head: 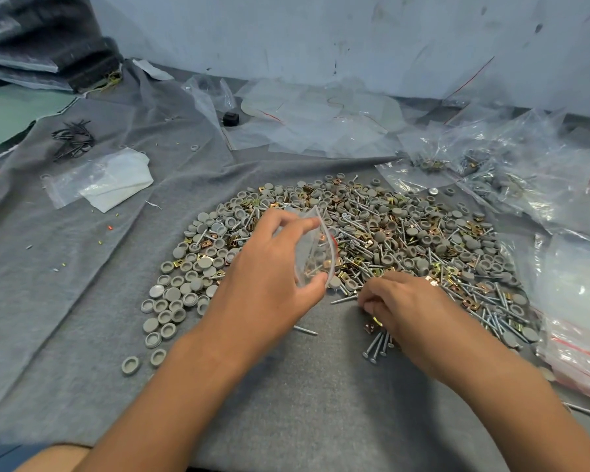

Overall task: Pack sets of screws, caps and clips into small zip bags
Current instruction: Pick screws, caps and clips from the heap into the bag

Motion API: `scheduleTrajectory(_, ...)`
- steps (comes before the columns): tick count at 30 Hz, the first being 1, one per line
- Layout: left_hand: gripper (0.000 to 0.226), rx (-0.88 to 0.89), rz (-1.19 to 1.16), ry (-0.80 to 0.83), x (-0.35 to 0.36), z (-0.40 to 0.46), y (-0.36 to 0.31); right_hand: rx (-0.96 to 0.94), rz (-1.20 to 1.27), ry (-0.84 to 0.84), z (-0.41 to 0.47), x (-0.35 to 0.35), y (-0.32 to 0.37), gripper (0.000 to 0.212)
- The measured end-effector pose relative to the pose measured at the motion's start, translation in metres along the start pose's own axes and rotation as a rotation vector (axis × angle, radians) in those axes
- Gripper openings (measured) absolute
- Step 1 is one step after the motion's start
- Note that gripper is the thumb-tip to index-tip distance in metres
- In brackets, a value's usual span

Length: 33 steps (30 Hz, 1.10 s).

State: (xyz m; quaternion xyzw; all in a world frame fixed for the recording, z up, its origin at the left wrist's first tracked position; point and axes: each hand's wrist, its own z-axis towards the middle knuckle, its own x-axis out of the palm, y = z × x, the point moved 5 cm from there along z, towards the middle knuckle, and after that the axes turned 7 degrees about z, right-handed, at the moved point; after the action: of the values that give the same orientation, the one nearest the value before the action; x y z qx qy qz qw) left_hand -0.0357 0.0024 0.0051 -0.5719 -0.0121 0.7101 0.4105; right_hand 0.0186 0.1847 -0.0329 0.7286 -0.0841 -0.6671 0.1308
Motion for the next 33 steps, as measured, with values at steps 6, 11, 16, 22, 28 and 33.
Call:
scheduleTrajectory(6,0.064,0.001,0.005,0.005,0.000,0.000,-0.001,0.020,0.102,0.155,-0.001,0.002,0.001,0.024)
scheduleTrajectory(11,0.064,0.008,0.005,0.009,0.001,0.000,-0.001,-0.012,0.119,0.040,0.002,0.000,0.001,0.011)
scheduleTrajectory(16,0.064,0.009,0.013,0.008,0.001,0.001,-0.001,0.023,0.152,0.026,0.008,-0.001,-0.005,0.013)
scheduleTrajectory(22,0.064,0.012,0.012,0.001,0.000,0.000,0.000,-0.017,0.169,0.068,0.004,-0.004,-0.009,0.011)
scheduleTrajectory(28,0.064,0.013,0.014,0.000,0.000,0.000,0.000,-0.048,0.200,0.097,0.005,0.003,-0.004,0.015)
scheduleTrajectory(33,0.066,0.010,0.011,-0.001,0.001,0.001,0.000,-0.104,0.491,-0.251,0.005,-0.026,0.012,0.007)
